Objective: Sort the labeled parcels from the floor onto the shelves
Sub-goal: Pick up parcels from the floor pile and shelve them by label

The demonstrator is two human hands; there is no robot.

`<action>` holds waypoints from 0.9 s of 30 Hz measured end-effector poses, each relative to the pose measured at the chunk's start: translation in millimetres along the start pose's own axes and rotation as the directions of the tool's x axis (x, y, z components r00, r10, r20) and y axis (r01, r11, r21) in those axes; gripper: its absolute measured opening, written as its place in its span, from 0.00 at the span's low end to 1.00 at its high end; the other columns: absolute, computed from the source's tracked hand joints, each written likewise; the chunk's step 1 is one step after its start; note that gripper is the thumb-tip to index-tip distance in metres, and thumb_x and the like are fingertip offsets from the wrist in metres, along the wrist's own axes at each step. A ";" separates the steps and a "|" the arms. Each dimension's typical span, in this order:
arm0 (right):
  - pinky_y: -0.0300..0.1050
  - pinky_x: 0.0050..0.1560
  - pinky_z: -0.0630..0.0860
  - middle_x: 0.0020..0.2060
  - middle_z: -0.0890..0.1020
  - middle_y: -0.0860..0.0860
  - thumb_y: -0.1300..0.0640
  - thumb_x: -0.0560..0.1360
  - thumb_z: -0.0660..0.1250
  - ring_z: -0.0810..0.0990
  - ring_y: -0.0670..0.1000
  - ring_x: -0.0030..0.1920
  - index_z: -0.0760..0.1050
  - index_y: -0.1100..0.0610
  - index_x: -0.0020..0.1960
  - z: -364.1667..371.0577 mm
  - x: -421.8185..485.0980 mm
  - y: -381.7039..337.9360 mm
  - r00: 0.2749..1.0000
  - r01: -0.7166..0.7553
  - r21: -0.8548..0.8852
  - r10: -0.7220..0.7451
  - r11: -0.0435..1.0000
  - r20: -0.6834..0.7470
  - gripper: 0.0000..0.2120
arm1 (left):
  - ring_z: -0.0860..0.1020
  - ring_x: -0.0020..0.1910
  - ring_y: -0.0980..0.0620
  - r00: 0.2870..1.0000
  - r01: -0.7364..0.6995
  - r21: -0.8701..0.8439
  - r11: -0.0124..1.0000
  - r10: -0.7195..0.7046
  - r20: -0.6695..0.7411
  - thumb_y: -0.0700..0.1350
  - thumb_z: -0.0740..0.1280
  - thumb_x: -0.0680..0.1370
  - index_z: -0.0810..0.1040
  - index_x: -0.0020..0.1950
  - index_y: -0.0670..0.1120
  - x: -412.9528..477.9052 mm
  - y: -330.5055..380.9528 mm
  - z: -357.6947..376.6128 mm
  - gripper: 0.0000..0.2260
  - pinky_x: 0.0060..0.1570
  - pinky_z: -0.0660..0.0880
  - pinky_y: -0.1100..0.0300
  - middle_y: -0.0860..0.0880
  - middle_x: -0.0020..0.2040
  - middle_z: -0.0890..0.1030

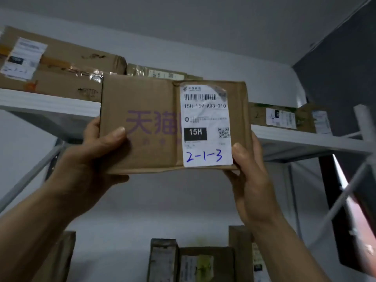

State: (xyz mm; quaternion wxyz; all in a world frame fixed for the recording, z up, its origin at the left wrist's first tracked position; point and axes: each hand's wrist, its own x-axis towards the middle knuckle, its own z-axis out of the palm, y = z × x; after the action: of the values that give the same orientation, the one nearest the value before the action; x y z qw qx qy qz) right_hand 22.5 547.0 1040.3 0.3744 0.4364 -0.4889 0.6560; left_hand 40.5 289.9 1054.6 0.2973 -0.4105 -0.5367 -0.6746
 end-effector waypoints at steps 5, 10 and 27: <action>0.49 0.55 0.76 0.57 0.85 0.47 0.47 0.81 0.62 0.83 0.48 0.57 0.65 0.47 0.76 -37.1 56.6 -6.6 1.000 0.008 -0.113 -0.011 0.994 -0.022 0.24 | 0.82 0.59 0.42 0.996 -0.085 0.054 0.995 0.084 0.027 0.48 0.72 0.67 0.71 0.70 0.58 44.2 4.2 39.3 0.31 0.56 0.74 0.32 0.50 0.63 0.81; 0.56 0.66 0.73 0.69 0.76 0.45 0.31 0.74 0.58 0.74 0.47 0.69 0.63 0.43 0.77 -82.0 87.0 0.5 0.997 -0.045 -0.068 0.041 0.997 -0.066 0.34 | 0.82 0.59 0.44 0.971 -0.182 -0.018 0.983 0.176 -0.163 0.45 0.66 0.76 0.73 0.67 0.56 86.4 3.5 88.1 0.20 0.55 0.74 0.34 0.52 0.60 0.83; 0.46 0.58 0.71 0.58 0.79 0.51 0.56 0.83 0.58 0.74 0.52 0.60 0.77 0.50 0.58 -153.2 173.6 31.0 0.998 0.053 -0.868 -0.008 0.493 0.056 0.10 | 0.84 0.54 0.47 0.937 -0.342 -0.085 0.936 0.333 -0.106 0.53 0.76 0.70 0.62 0.76 0.58 209.3 -59.3 171.5 0.38 0.51 0.80 0.42 0.54 0.64 0.80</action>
State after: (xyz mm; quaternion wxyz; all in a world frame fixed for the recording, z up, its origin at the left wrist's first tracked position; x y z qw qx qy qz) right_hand -96.4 699.0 1171.9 0.5436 0.2117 -0.7529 0.3045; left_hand -70.9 479.0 1223.6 0.4112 -0.4804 -0.4091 -0.6578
